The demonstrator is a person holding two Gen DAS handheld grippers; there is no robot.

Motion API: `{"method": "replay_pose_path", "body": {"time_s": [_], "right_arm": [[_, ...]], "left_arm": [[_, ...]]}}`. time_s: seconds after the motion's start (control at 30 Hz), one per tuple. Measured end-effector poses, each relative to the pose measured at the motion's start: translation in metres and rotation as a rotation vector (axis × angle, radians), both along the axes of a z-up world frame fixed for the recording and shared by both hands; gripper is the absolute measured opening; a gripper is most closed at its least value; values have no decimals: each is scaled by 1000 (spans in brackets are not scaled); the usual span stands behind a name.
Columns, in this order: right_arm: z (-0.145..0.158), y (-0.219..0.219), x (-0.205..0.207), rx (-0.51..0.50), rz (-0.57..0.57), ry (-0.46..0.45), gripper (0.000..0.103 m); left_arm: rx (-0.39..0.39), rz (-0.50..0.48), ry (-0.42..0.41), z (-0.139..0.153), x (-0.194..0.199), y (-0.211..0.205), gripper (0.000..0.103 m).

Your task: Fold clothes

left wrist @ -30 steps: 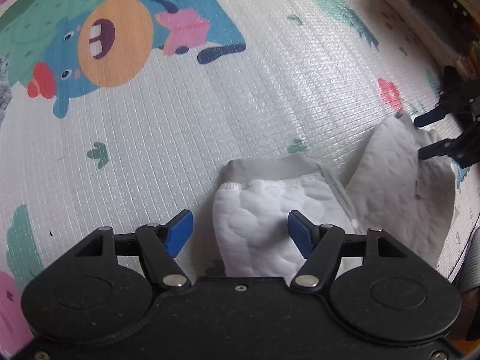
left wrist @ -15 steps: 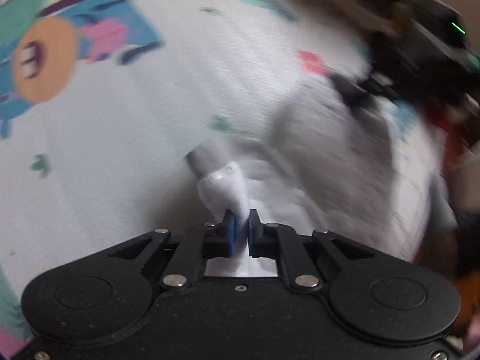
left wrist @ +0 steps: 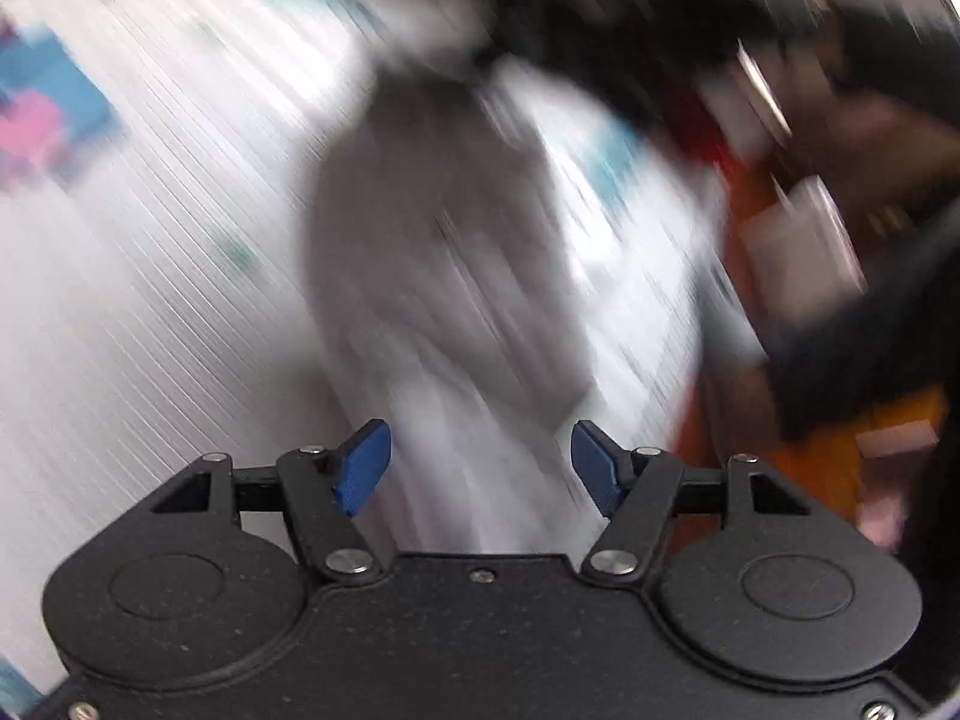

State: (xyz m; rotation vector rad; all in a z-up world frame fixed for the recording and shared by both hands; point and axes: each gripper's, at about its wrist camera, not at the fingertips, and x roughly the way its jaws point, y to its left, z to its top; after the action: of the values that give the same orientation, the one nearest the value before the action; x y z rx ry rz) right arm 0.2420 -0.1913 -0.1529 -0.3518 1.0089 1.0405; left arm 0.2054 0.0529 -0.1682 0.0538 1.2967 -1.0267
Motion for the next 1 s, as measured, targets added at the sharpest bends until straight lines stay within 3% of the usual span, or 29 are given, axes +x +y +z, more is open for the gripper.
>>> {"method": "replay_pose_path", "body": {"time_s": [0.1, 0.2, 0.3, 0.33, 0.37, 0.43, 0.57, 0.63, 0.77, 0.97, 1.0], "right_arm": [[5, 11, -16, 9, 93, -25, 14], [13, 20, -30, 38, 169, -42, 14], [23, 26, -39, 83, 201, -36, 14], [25, 27, -42, 88, 211, -39, 14], [28, 28, -45, 94, 222, -42, 14], [31, 24, -43, 102, 208, -11, 16], [41, -13, -19, 187, 43, 84, 34], [43, -34, -4, 228, -80, 111, 49], [29, -42, 22, 156, -321, 199, 78], [-10, -41, 44, 86, -578, 412, 79], [-15, -40, 44, 57, -595, 418, 70]], "left_arm": [[13, 103, -133, 13, 22, -4, 66], [29, 55, -228, 17, 22, -24, 66], [20, 20, -270, 21, 13, -38, 62], [16, -20, -274, 22, 7, -43, 37], [13, -61, -278, 23, 2, -47, 19], [7, -115, -283, 26, -9, -53, 12], [-1, -161, -307, 37, -32, -57, 10], [10, -193, -324, 42, -37, -62, 10], [30, -250, -351, 35, -42, -80, 10], [39, -302, -379, 38, -45, -88, 10], [41, -307, -383, 39, -47, -89, 10]]}}
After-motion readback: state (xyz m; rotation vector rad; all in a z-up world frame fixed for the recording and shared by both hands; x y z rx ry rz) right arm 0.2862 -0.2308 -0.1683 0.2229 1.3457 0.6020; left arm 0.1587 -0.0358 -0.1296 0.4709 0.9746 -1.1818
